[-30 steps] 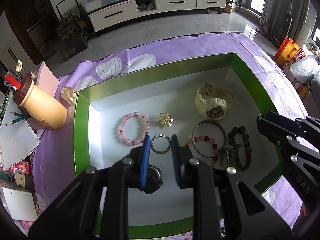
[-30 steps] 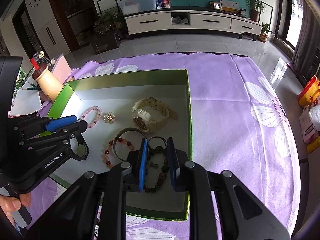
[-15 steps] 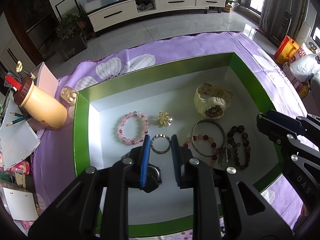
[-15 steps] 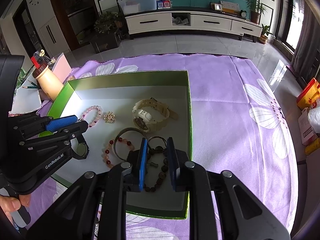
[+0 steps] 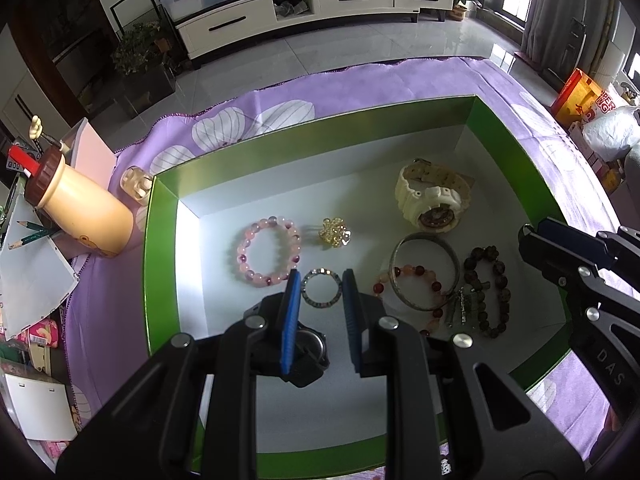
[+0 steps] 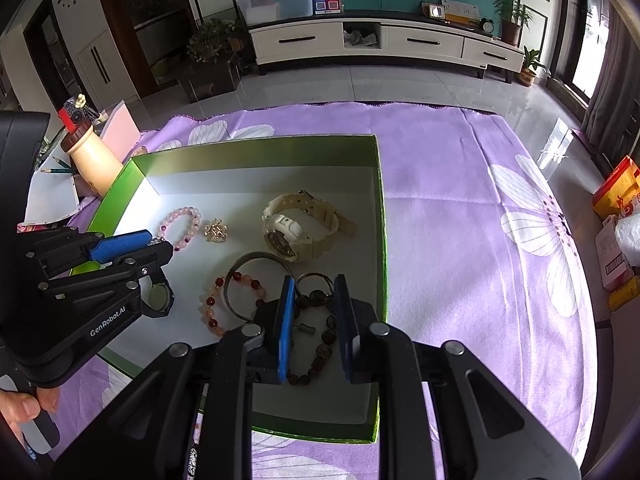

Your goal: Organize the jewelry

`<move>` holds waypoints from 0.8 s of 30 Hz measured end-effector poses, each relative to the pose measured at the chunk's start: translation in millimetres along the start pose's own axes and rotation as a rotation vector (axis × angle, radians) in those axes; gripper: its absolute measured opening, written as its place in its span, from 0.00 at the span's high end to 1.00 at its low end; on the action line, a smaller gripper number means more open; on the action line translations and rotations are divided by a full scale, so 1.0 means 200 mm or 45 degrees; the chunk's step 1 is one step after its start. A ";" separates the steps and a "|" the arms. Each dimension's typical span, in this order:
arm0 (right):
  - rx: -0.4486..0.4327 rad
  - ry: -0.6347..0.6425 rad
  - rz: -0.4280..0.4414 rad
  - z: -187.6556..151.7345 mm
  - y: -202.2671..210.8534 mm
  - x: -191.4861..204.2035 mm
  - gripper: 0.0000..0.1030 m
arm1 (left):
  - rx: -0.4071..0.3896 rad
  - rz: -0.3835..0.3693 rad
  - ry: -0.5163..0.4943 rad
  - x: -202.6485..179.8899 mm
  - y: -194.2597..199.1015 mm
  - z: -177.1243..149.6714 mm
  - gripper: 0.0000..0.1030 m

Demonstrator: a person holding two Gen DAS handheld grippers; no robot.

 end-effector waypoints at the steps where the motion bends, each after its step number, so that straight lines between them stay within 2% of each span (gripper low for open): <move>1: 0.004 -0.002 0.001 0.00 -0.01 0.00 0.81 | 0.004 -0.001 0.001 0.00 0.00 0.00 0.80; 24: 0.045 0.015 -0.022 0.01 -0.03 -0.01 0.81 | 0.042 0.022 -0.026 -0.01 -0.03 0.02 0.80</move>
Point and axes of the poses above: each gripper's, at about its wrist camera, not at the fingertips, and y roughly against the way its jaws point, x to its left, z to its top, the point moved 8 cm from there along -y, roughly the way its jaws point, and after that the axes turned 14 degrees about x, right-handed, at the moved point
